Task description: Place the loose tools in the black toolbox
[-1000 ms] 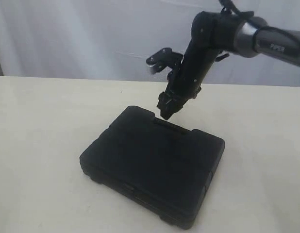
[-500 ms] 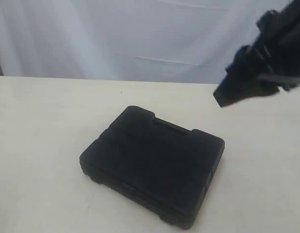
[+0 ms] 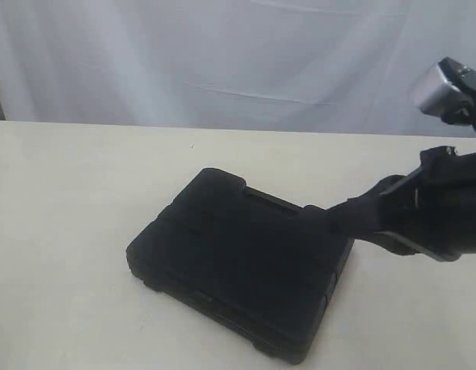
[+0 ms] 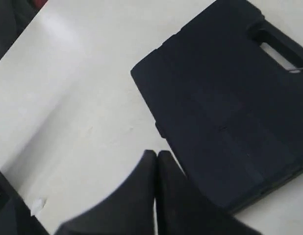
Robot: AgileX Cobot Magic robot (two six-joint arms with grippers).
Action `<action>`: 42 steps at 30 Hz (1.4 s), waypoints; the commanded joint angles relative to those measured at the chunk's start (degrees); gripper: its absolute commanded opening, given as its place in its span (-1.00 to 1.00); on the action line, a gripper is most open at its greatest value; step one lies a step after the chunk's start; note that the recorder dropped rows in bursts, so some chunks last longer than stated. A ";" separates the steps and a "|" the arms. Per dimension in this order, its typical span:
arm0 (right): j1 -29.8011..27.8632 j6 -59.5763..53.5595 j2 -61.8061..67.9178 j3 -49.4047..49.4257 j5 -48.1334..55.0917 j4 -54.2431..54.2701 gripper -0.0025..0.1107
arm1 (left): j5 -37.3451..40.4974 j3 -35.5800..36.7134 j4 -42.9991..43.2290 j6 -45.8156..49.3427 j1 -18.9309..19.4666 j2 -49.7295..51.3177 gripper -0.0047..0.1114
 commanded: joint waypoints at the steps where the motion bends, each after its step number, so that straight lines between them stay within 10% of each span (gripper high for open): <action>1: 2.27 -0.74 -0.59 0.11 -8.21 -4.18 -0.96 | -0.57 0.15 -0.55 -0.11 -0.27 -0.07 -0.92; 12: 15.13 -0.74 -7.02 2.68 -33.99 -27.27 -0.96 | -0.57 0.15 -0.55 -0.11 -0.27 -0.07 -0.92; 42: -10.87 8.07 -45.76 43.19 -38.57 -25.89 -0.96 | -0.57 0.15 -0.55 -0.11 -0.27 -0.07 -0.92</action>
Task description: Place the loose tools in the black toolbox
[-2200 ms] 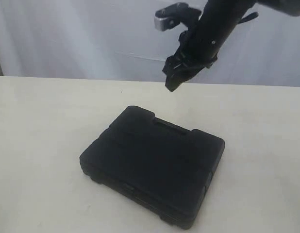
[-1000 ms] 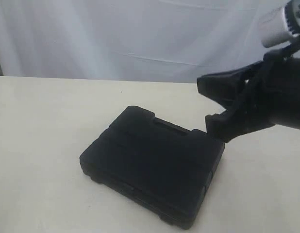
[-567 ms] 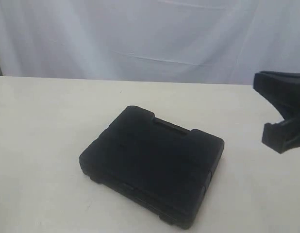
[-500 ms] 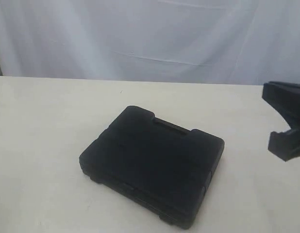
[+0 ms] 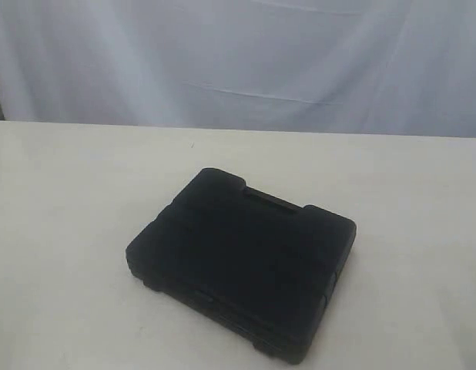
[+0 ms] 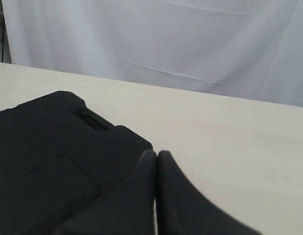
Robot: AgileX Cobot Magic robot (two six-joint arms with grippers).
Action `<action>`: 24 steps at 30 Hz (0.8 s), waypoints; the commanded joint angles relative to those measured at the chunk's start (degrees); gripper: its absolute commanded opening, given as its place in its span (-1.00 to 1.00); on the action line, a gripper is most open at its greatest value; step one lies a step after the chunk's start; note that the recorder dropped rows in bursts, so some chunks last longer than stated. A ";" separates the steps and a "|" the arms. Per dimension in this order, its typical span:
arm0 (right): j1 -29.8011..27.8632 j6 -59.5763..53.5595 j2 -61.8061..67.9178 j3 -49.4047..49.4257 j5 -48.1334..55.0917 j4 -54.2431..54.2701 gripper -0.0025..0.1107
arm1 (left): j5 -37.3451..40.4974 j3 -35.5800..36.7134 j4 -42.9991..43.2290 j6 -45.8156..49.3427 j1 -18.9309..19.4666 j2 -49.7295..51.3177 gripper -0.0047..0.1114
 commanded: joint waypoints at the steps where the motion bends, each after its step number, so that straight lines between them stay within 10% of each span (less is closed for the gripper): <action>1: -2.29 0.40 -5.78 1.01 4.03 0.61 -0.96 | -0.57 0.15 -0.55 -0.11 -0.27 -0.07 -0.92; 24: -3.64 0.16 -8.77 1.01 15.40 0.61 -0.96 | -0.57 0.15 -0.55 -0.11 -0.27 -0.07 -0.92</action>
